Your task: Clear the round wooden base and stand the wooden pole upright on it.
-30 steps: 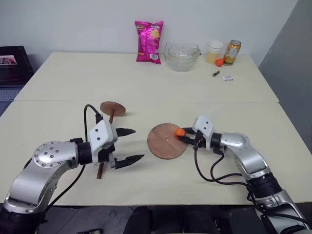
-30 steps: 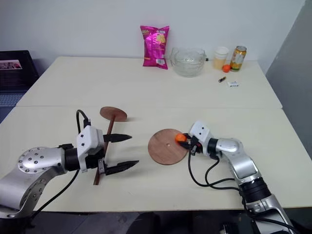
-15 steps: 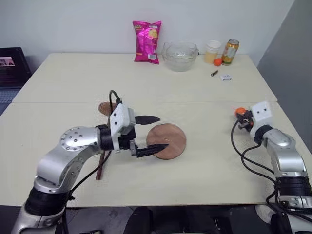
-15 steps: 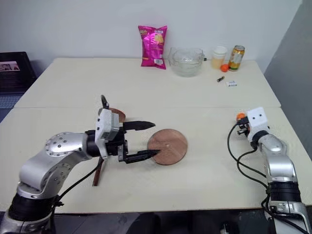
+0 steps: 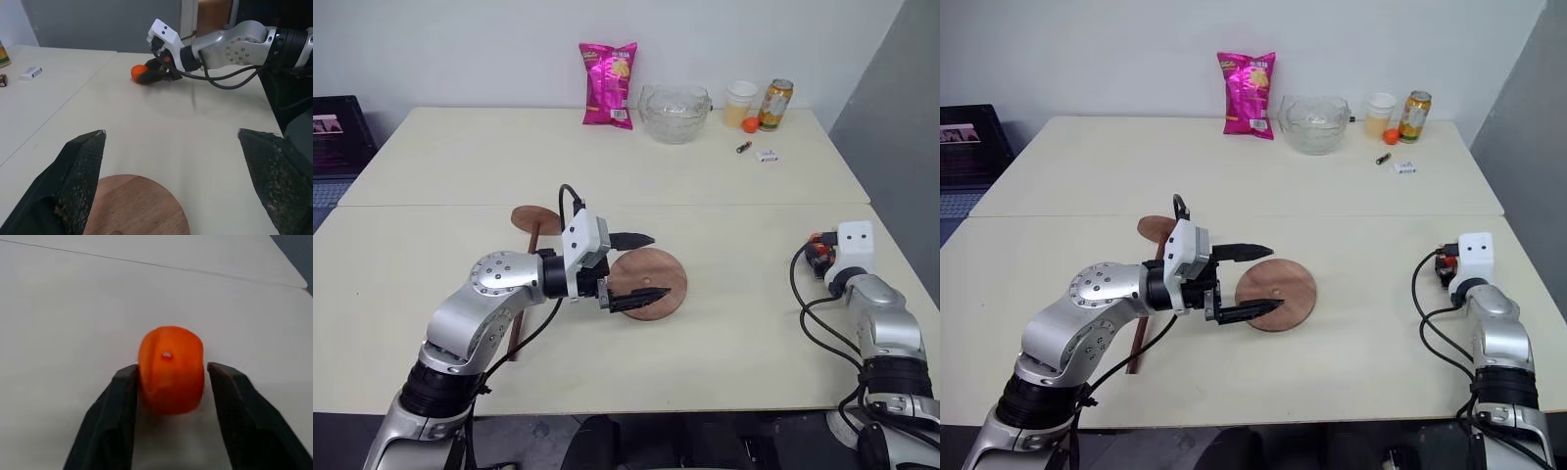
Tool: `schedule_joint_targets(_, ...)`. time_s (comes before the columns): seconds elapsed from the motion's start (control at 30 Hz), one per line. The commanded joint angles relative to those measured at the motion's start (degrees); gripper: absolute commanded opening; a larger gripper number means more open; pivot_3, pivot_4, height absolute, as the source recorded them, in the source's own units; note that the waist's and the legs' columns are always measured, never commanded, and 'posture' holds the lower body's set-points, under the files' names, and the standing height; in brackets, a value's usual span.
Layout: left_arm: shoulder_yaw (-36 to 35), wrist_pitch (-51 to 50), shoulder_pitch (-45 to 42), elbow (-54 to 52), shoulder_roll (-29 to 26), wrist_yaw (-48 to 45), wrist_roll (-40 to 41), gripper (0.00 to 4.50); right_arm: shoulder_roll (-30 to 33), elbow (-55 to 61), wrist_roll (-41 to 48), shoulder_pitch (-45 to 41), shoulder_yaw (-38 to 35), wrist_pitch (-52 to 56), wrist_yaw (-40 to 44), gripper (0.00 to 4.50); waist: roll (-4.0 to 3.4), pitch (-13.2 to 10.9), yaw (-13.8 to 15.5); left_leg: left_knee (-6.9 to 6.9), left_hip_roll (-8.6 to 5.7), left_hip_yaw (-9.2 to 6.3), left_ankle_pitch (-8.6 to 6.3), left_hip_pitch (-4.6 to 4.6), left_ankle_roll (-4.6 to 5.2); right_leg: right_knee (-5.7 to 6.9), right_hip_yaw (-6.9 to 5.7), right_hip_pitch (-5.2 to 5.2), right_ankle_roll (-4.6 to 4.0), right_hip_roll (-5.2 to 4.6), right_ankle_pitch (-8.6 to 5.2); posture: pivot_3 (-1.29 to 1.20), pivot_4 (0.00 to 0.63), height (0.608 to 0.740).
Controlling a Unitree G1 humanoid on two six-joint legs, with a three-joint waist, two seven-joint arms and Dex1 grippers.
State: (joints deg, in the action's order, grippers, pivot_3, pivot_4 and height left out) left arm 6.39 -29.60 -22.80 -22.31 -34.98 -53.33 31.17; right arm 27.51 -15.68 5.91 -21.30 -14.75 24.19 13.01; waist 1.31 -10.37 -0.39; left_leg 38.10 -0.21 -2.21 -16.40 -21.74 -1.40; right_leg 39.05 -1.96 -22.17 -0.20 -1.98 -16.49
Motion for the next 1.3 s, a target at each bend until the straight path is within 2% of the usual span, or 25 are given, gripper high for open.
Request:
schedule_joint_targets(0.03,-3.0,0.3,0.1,-0.7,0.2,2.4,-0.1,4.50,0.7,4.3,1.1,0.3,-1.5,-0.7,0.3,3.44,0.00,0.0,0.0,0.00,0.00,0.00,0.00,0.00,0.00,0.00,0.01,-0.01,0.00,0.00,0.00,0.00,0.150,0.740)
schedule_joint_targets(0.13,-5.5,-0.4,0.3,-0.3,-1.0,4.8,-0.8,4.50,1.6,6.7,0.7,1.1,-1.1,-1.3,1.2,4.19,0.00,0.0,-0.1,-0.01,0.00,0.00,-0.01,0.01,0.02,0.00,0.00,-0.01,0.00,0.00,0.00,0.00,0.150,0.740)
schedule_joint_targets(0.2,-7.8,-0.9,0.2,0.2,-1.5,7.2,-1.4,4.50,2.5,7.9,0.3,1.4,-0.7,-2.8,2.3,4.48,0.00,0.0,0.0,-0.01,0.00,-0.02,-0.02,0.00,0.04,0.01,-0.01,-0.02,0.00,0.00,0.00,0.00,0.150,0.740)
schedule_joint_targets(0.37,-15.6,-7.7,3.9,-2.7,-9.0,14.3,-5.7,4.50,5.7,13.8,3.0,3.1,2.2,-13.6,14.2,4.48,-0.02,0.0,-0.5,-0.04,0.00,-0.01,-0.03,0.00,0.06,-0.02,0.01,-0.05,0.01,0.01,-0.01,0.00,0.150,0.740)
schedule_joint_targets(0.43,-18.3,-17.2,5.7,-4.7,-13.3,16.5,-4.8,4.50,5.7,17.1,7.2,3.5,3.6,-15.7,21.5,4.48,-0.01,0.0,-0.7,-0.05,0.03,-0.04,-0.03,0.00,0.06,-0.02,-0.01,-0.06,0.01,0.02,-0.01,0.00,0.150,0.740)
schedule_joint_targets(0.6,-26.5,-29.3,7.2,-5.6,-14.8,20.7,-1.3,4.50,7.9,22.8,13.2,3.5,8.3,-14.3,34.0,4.48,0.02,0.0,-0.9,-0.01,0.06,-0.16,-0.04,-0.01,0.07,-0.03,-0.12,0.01,0.03,0.04,0.00,0.00,0.150,0.740)
schedule_joint_targets(0.7,-28.7,-35.1,8.9,-4.3,-17.6,21.2,-1.7,4.50,9.5,25.5,15.4,2.5,12.7,-12.3,41.0,4.48,0.02,0.0,-0.8,0.00,0.02,-0.16,-0.04,-0.01,0.07,-0.04,-0.13,0.01,0.03,0.01,0.00,0.00,0.150,0.740)
schedule_joint_targets(0.77,-29.6,-40.8,6.0,-2.3,-17.6,22.7,-0.4,4.50,10.9,26.9,16.6,1.9,15.0,-11.4,45.5,4.48,0.03,0.0,-0.8,-0.02,0.03,-0.17,-0.04,-0.01,0.07,-0.06,-0.13,0.01,0.03,0.01,0.00,0.00,0.150,0.740)
schedule_joint_targets(0.87,-27.9,-44.2,4.0,-0.9,-19.9,21.7,0.3,4.50,11.6,29.0,18.4,1.3,17.1,-8.7,48.3,4.48,0.05,0.0,-0.5,0.00,0.01,-0.26,-0.04,-0.02,0.07,-0.04,-0.21,0.01,0.03,0.01,0.00,0.00,0.150,0.740)
schedule_joint_targets(1.0,-24.5,-51.3,-2.4,3.2,-20.3,22.1,1.7,4.50,12.3,31.5,19.2,1.6,19.2,-7.4,51.2,4.48,0.06,0.0,-0.1,0.00,0.00,-0.28,-0.04,-0.04,0.05,-0.07,-0.21,0.00,0.03,0.01,0.00,0.00,0.150,0.740)
schedule_joint_targets(1.07,-23.7,-53.2,-4.2,4.9,-20.4,21.8,2.0,4.50,12.2,32.2,18.9,1.8,19.8,-7.2,51.4,4.48,0.06,0.0,0.1,0.00,-0.01,-0.26,-0.03,-0.04,0.04,-0.07,-0.19,0.00,0.03,0.00,-0.01,0.00,0.150,0.740)
schedule_joint_targets(1.3,-13.5,-56.7,-15.3,16.8,-21.4,19.7,1.1,4.50,9.9,38.1,17.7,6.1,23.3,-6.7,48.6,4.48,0.11,-0.1,0.3,-0.01,-0.02,-0.36,0.09,-0.06,-0.17,-0.03,-0.28,-0.03,0.04,0.01,-0.01,0.00,0.150,0.740)
